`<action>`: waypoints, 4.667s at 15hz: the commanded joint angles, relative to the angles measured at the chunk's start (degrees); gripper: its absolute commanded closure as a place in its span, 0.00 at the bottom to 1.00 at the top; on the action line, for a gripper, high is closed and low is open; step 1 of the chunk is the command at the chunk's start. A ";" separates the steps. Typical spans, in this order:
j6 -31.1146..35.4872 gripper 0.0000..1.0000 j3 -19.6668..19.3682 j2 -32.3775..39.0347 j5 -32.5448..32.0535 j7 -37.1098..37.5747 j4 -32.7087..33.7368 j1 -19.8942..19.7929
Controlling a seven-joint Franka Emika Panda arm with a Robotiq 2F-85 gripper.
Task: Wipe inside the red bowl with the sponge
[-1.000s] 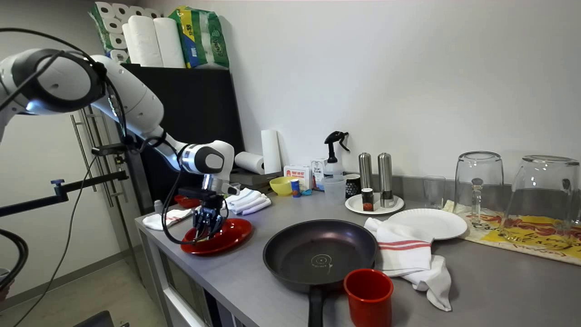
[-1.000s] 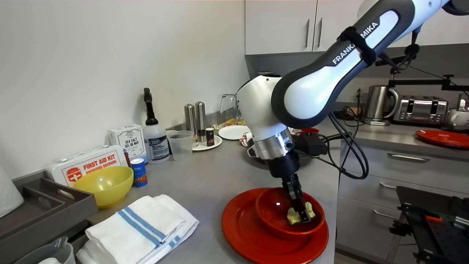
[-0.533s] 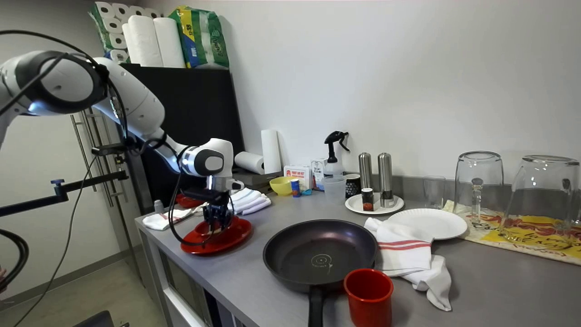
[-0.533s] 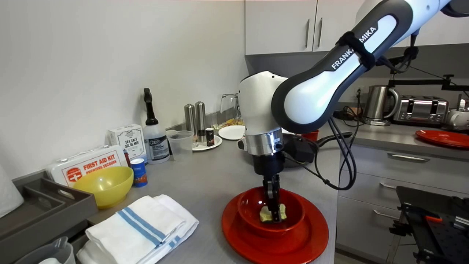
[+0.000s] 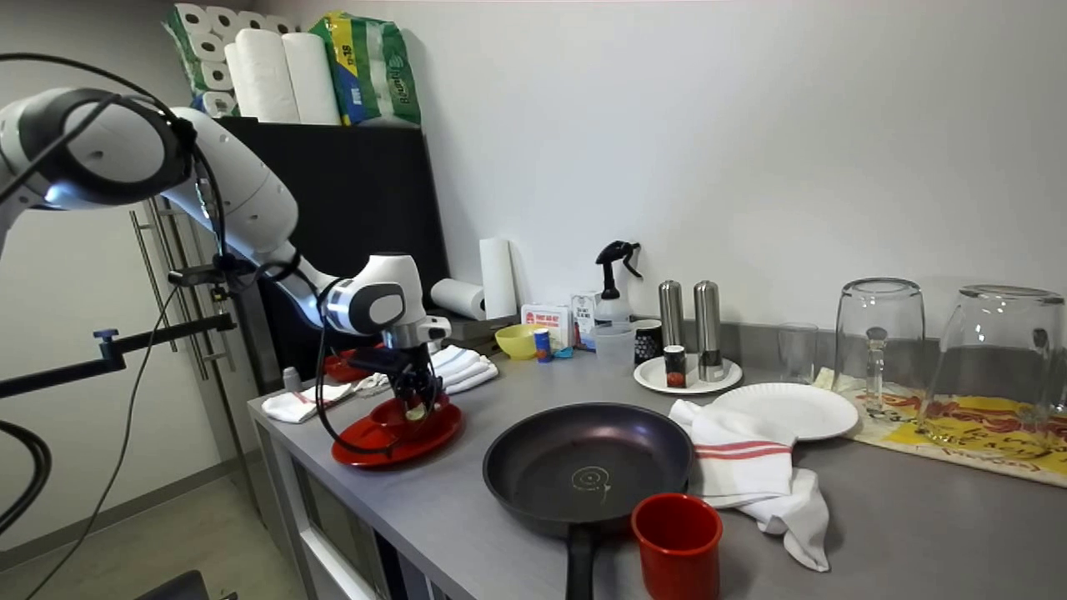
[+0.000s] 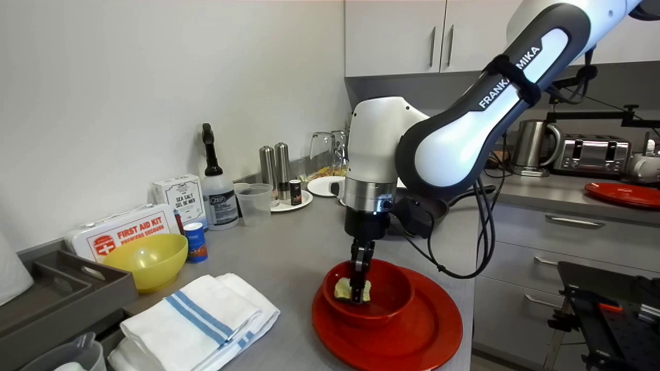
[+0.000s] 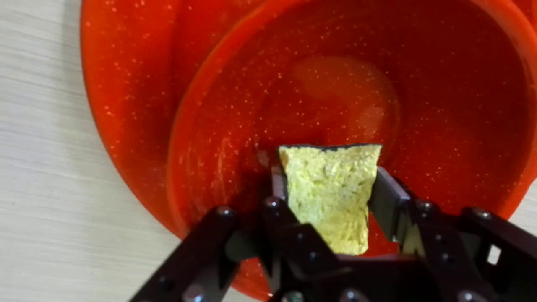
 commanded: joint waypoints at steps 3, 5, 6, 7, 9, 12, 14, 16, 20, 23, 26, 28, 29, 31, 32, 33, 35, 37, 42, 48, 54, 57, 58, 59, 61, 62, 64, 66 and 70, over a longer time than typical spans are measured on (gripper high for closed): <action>10.13 0.75 0.66 -5.98 1.49 -0.30 -8.57 -1.20; 12.70 0.75 1.06 -7.88 2.25 -0.61 -10.98 -1.74; 13.78 0.75 1.40 -8.86 2.78 -0.92 -12.21 -2.08; 14.81 0.75 1.51 -9.68 2.94 -1.04 -13.24 -2.23; 15.57 0.75 1.41 -10.89 2.61 -1.01 -14.78 -2.31; 16.49 0.75 0.34 -11.80 0.83 -0.42 -16.63 -1.85; 18.57 0.75 -1.86 -11.53 -4.18 0.23 -17.87 -0.42; 21.25 0.75 -4.82 -11.28 -11.78 1.09 -19.38 1.49; 25.17 0.75 -9.92 -11.12 -22.77 3.89 -21.38 4.96; 26.47 0.75 -13.05 -10.97 -28.05 6.55 -21.78 7.69; 25.89 0.75 -16.69 -10.73 -34.17 9.38 -21.44 11.07; 23.17 0.75 -17.45 -10.75 -36.19 9.97 -21.39 12.34; 22.84 0.75 -17.88 -10.68 -37.09 10.53 -21.43 12.92; 21.29 0.75 -16.73 -10.74 -35.70 10.14 -21.72 12.86; 20.68 0.75 -16.16 -10.77 -34.86 9.85 -21.79 12.84; 19.80 0.75 -15.17 -10.89 -33.44 9.23 -21.92 12.60; 18.09 0.75 -13.29 -10.97 -31.09 8.49 -22.01 12.15; 16.26 0.75 -11.38 -10.98 -28.30 7.86 -21.95 11.80; 12.57 0.75 -6.23 -11.07 -23.56 7.39 -21.34 9.32; 7.02 0.75 0.62 -11.01 -11.38 1.03 -20.25 4.35; -4.20 0.75 4.63 -10.48 4.18 -5.22 -15.13 -0.04; -7.38 0.75 4.31 -10.22 6.54 -5.14 -13.28 -0.54; -8.66 0.75 4.28 -10.08 7.30 -5.03 -12.61 -0.70; -9.90 0.75 4.24 -9.97 8.04 -4.93 -12.01 -0.84; -12.54 0.75 4.14 -9.76 9.40 -4.87 -10.89 -1.05; -13.43 0.75 3.89 -9.70 9.37 -4.49 -10.54 -0.96; -15.11 0.75 3.32 -9.32 8.57 -3.65 -9.88 -0.77; -15.95 0.75 2.86 -8.96 7.88 -3.09 -9.58 -0.65; -15.31 0.75 2.29 -8.04 7.47 -2.76 -9.64 -0.55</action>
